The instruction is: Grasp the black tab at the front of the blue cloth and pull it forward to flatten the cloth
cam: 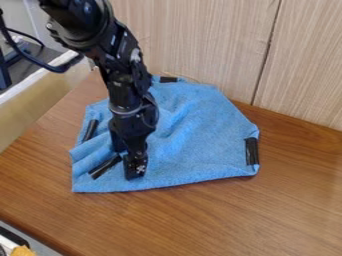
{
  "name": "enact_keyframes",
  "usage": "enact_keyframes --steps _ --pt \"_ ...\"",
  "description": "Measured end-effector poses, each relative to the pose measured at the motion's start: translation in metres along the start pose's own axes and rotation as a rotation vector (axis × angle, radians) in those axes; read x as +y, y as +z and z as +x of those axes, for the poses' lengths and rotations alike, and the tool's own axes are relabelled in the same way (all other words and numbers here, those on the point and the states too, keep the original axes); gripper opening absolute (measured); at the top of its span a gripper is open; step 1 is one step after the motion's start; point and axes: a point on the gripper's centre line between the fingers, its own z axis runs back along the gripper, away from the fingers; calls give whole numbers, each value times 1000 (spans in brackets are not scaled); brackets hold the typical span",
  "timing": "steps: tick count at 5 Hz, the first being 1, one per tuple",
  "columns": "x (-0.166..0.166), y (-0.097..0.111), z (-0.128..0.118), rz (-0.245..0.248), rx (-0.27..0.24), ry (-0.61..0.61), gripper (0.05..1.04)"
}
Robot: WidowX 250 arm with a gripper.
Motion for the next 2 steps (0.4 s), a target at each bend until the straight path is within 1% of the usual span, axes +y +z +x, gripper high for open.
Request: enact_keyframes --steps 1,2 --pt "-1 -3 0 7 16 -15 645" --pt "-3 -3 1 3 15 -15 345"
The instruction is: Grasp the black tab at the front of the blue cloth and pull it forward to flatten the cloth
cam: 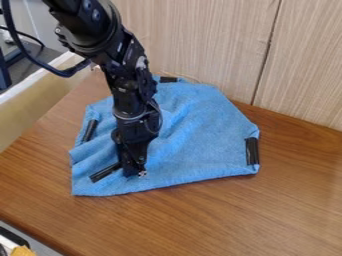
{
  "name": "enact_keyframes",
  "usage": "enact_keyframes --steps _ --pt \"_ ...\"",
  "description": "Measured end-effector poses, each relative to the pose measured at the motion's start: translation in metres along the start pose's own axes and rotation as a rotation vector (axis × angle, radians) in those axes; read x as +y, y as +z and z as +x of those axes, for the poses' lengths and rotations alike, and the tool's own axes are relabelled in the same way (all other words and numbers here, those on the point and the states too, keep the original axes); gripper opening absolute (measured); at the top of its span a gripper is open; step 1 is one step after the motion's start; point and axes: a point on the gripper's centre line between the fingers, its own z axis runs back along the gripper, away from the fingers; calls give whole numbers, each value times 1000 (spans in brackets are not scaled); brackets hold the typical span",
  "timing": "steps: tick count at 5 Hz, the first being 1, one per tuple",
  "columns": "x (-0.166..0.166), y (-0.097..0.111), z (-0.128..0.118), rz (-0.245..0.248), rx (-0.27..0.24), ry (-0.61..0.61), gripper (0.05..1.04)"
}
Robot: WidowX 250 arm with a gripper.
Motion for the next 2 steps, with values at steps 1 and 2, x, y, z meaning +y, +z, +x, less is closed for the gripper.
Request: enact_keyframes --steps 1,2 --pt "1 10 4 11 -38 16 146" --pt "0 13 4 15 -46 39 64"
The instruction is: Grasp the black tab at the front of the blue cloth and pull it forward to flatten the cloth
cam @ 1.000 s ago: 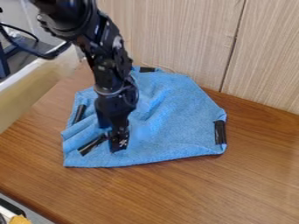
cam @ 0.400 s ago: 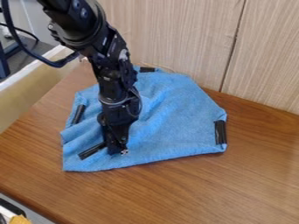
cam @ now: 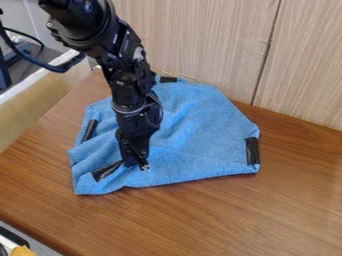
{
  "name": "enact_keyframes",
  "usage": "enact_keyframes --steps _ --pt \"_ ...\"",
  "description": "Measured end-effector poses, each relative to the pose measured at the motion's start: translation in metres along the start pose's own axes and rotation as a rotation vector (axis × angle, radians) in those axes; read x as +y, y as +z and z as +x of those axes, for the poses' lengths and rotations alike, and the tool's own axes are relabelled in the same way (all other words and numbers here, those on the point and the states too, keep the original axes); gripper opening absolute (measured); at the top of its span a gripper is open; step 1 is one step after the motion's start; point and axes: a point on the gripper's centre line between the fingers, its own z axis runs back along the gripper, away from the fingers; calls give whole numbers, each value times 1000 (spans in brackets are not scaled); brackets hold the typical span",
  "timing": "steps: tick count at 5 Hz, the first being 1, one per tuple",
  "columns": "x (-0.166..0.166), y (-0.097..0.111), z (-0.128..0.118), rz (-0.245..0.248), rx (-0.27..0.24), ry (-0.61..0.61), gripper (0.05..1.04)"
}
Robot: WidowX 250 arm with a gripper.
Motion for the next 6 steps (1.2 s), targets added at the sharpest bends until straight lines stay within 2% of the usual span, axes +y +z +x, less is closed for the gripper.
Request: enact_keyframes --steps 1,3,6 --pt "0 11 1 22 -30 18 57" --pt "-35 28 4 5 -96 -46 57" --pt "-72 8 -20 -9 -74 -179 78"
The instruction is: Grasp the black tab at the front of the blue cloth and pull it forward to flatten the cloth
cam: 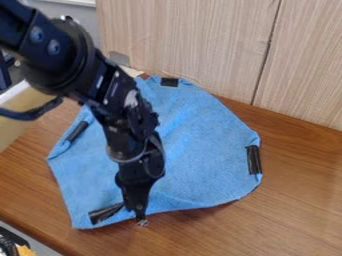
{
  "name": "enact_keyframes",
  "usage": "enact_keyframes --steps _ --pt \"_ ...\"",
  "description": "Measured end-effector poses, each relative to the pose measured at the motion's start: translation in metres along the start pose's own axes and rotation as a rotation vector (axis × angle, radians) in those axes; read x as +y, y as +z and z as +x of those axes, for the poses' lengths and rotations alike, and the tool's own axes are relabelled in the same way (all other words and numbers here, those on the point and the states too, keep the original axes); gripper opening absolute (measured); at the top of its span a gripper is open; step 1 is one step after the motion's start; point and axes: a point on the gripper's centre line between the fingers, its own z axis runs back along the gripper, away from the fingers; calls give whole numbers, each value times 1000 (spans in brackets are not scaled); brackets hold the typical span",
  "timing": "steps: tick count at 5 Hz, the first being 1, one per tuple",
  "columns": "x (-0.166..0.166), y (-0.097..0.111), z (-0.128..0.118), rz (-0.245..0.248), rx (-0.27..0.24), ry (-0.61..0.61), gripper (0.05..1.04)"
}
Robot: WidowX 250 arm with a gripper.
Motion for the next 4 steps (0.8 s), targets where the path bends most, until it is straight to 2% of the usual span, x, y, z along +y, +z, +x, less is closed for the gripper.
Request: enact_keyframes --steps 1,2,3,4 --pt "-3 -12 -6 -42 13 -28 229" --pt "-3 -13 -5 -54 19 -26 492" --pt "-2 -12 -6 -60 24 -18 806" --pt "-1 -12 -8 -64 21 -7 1008"
